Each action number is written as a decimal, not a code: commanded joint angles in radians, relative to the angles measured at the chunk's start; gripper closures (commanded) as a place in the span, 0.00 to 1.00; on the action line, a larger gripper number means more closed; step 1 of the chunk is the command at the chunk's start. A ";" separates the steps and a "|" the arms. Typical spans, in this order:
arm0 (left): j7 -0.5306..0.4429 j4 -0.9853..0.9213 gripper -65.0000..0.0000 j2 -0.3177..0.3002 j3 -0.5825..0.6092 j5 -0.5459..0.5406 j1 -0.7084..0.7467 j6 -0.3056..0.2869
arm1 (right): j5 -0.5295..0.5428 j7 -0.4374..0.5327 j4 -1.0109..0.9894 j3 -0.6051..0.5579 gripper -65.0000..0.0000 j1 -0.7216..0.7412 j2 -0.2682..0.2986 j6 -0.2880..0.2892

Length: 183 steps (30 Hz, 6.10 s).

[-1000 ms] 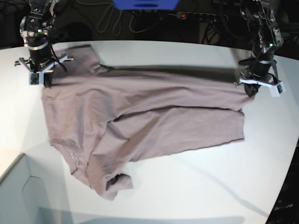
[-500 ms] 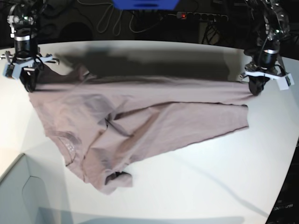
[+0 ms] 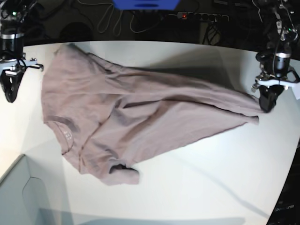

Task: Layout the t-shirt on the table in an organized manner, then fold the t-shirt properly
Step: 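Lift and pull the shirt edge with both grippers to flatten it, then lift the shirt edge high with both grippers and swing it over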

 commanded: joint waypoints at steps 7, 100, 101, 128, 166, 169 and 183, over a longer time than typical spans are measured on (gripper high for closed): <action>-0.029 0.014 1.00 -0.013 0.000 -0.003 -0.056 -0.010 | 0.027 0.024 0.027 -0.016 1.00 0.004 0.008 0.010; -0.030 -0.034 1.00 -0.010 -0.003 -0.003 0.077 -0.012 | -0.228 -0.123 -0.032 -0.389 1.00 -0.151 0.072 0.010; -0.032 -0.006 1.00 -0.021 -0.003 -0.003 0.077 -0.012 | -0.228 -0.122 0.008 -0.378 1.00 -0.148 0.063 0.010; -0.029 0.077 1.00 -0.266 0.166 0.178 -0.625 -0.007 | -0.085 -0.007 0.096 -0.269 1.00 0.486 0.009 0.009; -0.040 0.094 1.00 -0.256 0.025 0.209 -0.696 -0.001 | -0.088 0.039 0.059 -0.378 1.00 0.897 0.066 0.009; -0.038 0.077 1.00 -0.227 0.027 0.218 -0.687 -0.001 | -0.088 0.039 -0.016 -0.378 1.00 0.891 0.067 0.009; -0.038 -0.301 1.00 -0.199 0.122 0.309 -0.831 -0.006 | -0.090 0.039 -0.489 -0.453 1.00 0.981 0.218 -0.130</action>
